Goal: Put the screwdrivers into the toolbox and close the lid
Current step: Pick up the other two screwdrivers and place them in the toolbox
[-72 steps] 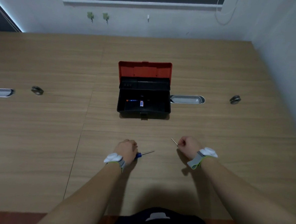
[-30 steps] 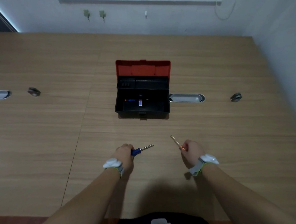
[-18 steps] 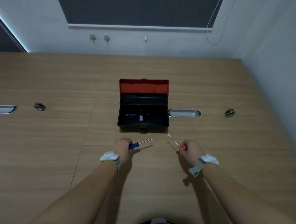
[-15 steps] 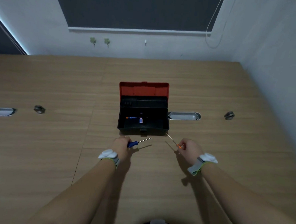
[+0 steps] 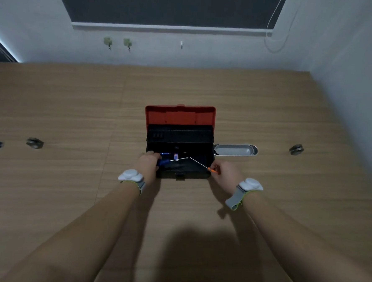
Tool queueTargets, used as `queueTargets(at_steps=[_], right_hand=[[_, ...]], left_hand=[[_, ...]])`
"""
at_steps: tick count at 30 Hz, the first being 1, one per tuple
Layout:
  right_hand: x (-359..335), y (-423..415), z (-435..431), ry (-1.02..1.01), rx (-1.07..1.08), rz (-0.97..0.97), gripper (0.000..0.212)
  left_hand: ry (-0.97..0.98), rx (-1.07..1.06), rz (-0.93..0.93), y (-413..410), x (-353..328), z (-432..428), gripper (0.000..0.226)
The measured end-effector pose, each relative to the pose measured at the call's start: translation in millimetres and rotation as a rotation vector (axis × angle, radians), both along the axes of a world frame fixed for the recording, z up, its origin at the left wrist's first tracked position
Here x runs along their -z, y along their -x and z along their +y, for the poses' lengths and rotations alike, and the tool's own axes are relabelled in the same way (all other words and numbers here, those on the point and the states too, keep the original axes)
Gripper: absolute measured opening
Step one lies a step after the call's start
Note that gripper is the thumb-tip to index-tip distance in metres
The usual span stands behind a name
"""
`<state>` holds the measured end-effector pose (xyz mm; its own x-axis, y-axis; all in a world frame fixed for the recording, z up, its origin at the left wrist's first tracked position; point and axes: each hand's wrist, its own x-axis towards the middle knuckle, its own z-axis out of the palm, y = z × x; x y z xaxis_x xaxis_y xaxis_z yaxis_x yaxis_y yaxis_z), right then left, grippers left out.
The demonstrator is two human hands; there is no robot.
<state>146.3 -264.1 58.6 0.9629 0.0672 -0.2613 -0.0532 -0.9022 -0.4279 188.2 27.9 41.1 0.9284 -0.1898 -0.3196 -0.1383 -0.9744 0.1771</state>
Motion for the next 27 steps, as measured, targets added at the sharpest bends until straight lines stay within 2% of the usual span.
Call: queueTargets(at_steps=[7,14,17,27], right_hand=[[17.8,-30.4,8.3,0.015,-0.114,0.004,0.012],[42.3,-42.1,10.6,0.019,-0.181,-0.031,0.006],[44.7,-44.9,13.8,0.052,-0.206,-0.073,0.005],[43.6,-71.8,24.0,0.151,-0.313,0.087,0.012]], left_hand=[[-0.117,0.097,0.05,-35.3,27.4,-16.8,0.039],[-0.154,0.137,0.173,-59.4,47.5,-28.8,0.053],[-0.154,0.102,0.156,-64.1,56.0,-29.2,0.045],[-0.196,0.082,0.165,-76.1,74.2,-30.6,0.039]])
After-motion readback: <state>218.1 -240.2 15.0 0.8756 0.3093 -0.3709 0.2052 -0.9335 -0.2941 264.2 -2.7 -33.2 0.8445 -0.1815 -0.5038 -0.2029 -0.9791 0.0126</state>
